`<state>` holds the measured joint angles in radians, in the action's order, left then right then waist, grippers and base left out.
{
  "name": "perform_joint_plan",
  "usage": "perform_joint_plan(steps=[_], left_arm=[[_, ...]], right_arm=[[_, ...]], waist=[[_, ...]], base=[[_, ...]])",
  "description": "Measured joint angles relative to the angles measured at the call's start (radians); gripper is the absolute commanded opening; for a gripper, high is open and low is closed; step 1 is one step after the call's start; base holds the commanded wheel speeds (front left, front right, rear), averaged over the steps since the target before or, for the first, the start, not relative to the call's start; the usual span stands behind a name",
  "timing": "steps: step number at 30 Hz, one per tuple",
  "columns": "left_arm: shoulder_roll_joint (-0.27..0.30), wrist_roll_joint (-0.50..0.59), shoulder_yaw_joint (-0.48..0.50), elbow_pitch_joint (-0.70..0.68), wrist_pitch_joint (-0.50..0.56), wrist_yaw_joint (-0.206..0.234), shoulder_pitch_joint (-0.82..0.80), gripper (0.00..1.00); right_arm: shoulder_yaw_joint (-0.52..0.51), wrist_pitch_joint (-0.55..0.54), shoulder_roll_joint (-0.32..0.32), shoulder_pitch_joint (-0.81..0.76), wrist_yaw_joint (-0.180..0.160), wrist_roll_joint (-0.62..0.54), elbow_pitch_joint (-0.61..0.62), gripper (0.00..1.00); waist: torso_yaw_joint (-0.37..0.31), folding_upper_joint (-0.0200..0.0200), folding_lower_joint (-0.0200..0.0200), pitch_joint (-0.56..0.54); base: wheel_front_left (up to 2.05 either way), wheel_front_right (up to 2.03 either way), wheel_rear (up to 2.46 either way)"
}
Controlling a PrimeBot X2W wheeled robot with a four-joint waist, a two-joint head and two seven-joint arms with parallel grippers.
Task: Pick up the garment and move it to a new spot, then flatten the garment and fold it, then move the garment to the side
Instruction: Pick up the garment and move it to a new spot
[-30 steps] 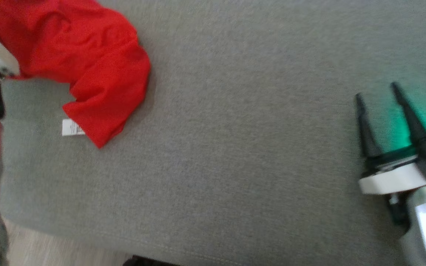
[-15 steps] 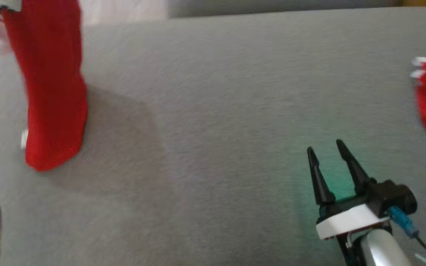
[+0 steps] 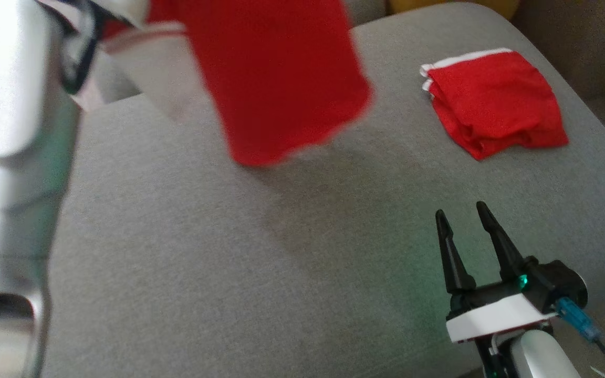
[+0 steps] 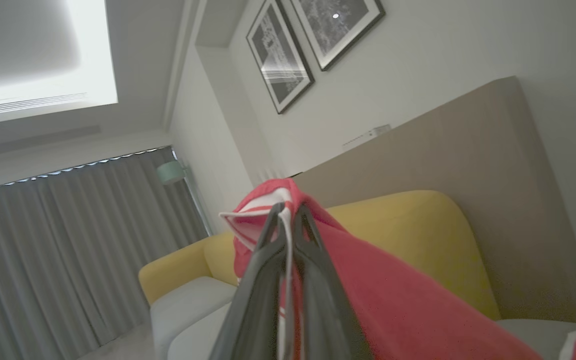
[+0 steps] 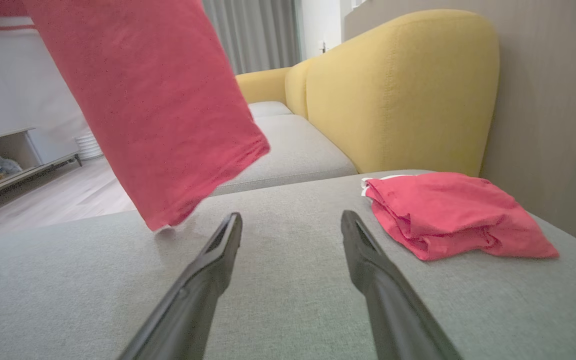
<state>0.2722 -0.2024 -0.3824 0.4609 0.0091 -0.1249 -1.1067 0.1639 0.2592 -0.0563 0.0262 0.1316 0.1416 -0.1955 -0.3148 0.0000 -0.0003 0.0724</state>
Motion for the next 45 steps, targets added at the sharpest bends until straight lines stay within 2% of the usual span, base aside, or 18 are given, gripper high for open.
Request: perform_joint_plan(steps=[4,10,15,20,21,22,23,27,29,32,38,40,45], left_arm=[[-0.033,0.0,-0.079,-0.024,-0.013,-0.007,0.091,0.0],[-0.085,-0.001,-0.201,0.012,-0.109,-0.005,0.357,0.0],[-0.14,-0.005,-0.242,0.099,-0.214,0.042,0.534,0.0],[-0.19,-0.023,-0.252,0.147,-0.257,0.083,0.6,0.0],[-0.197,-0.027,-0.251,0.149,-0.258,0.093,0.606,0.25],[-0.203,-0.033,-0.246,0.146,-0.258,0.106,0.612,0.71],[-0.209,-0.04,-0.233,0.134,-0.259,0.128,0.622,1.0],[-0.216,-0.045,-0.19,0.037,-0.261,0.176,0.687,1.0],[-0.221,-0.044,-0.149,-0.02,-0.261,0.219,0.74,1.0],[-0.221,-0.044,-0.083,-0.099,-0.261,0.255,0.831,1.0],[-0.221,-0.026,0.018,-0.203,-0.261,0.277,0.988,1.0],[-0.22,0.0,0.065,-0.254,-0.261,0.29,1.046,1.0],[-0.214,0.072,0.138,-0.366,-0.262,0.291,1.177,1.0]], right_arm=[[0.002,0.0,0.0,0.004,0.0,0.017,0.006,1.0],[0.002,0.0,0.003,0.04,0.0,0.035,0.011,1.0],[-0.007,0.0,0.005,0.058,0.0,0.035,0.011,1.0],[-0.028,0.0,0.005,0.058,0.0,0.031,0.005,1.0],[-0.032,0.0,0.005,0.057,0.0,0.029,0.003,1.0],[-0.035,0.0,0.005,0.057,0.0,0.024,0.002,1.0],[-0.038,0.0,0.005,0.056,0.0,0.023,0.001,1.0],[-0.043,0.0,0.006,0.042,0.0,0.014,-0.007,1.0],[-0.051,0.0,0.006,0.027,0.0,0.014,-0.012,1.0],[-0.073,0.0,0.007,-0.002,0.0,0.014,-0.022,1.0],[-0.106,0.0,0.008,-0.046,0.0,-0.001,-0.028,1.0],[-0.114,0.0,0.008,-0.067,0.0,-0.014,-0.028,1.0],[-0.12,0.0,0.009,-0.105,0.0,-0.02,-0.029,1.0]], waist=[[-0.015,0.0,0.0004,0.045],[0.006,0.0,0.0006,0.124],[0.06,0.0,0.0005,0.155],[0.131,0.0,0.0004,0.159],[0.146,0.0,0.0004,0.156],[0.161,0.0,0.0004,0.152],[0.175,0.0,0.0004,0.147],[0.226,0.0,0.0003,0.11],[0.248,0.0,0.0002,0.087],[0.28,0.0,0.0002,0.051],[0.324,0.0,0.0001,-0.01],[0.337,0.0,0.0,-0.033],[0.353,0.0,0.0,-0.072]], base=[[0.0,0.0,0.0],[0.0,0.0,0.0],[0.0,0.0,0.0],[0.0,0.0,0.0],[0.0,0.0,0.0],[0.0,0.0,0.0],[0.0,0.0,0.0],[0.0,0.0,0.0],[0.0,0.0,0.0],[0.0,0.0,0.0],[0.0,0.0,0.0],[0.0,0.0,0.0],[0.0,0.0,0.0]])
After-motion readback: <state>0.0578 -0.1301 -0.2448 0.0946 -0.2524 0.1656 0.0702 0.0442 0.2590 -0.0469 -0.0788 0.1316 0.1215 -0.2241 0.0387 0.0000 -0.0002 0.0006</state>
